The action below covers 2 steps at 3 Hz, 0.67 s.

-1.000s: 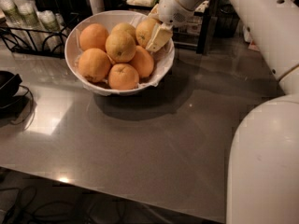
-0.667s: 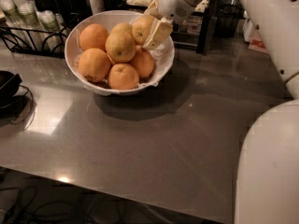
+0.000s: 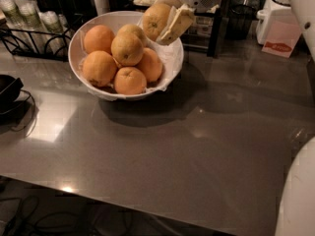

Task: Pick orange from white bowl

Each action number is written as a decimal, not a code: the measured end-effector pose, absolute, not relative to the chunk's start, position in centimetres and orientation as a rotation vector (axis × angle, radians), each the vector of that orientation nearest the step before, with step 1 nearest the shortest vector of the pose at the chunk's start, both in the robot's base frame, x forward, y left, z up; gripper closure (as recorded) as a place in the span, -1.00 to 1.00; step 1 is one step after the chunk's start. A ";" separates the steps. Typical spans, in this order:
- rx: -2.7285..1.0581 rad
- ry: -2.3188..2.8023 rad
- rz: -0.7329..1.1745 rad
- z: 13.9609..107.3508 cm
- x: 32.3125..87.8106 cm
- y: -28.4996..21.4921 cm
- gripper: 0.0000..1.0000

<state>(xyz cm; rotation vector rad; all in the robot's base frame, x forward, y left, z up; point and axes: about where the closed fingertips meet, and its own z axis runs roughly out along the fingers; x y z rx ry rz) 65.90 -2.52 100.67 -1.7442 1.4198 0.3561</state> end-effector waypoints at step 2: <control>-1.781 1.296 0.453 102.7 63.0 -1.6 1.00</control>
Offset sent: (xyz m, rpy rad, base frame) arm -0.0444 0.0078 0.0297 0.0785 0.0031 0.1865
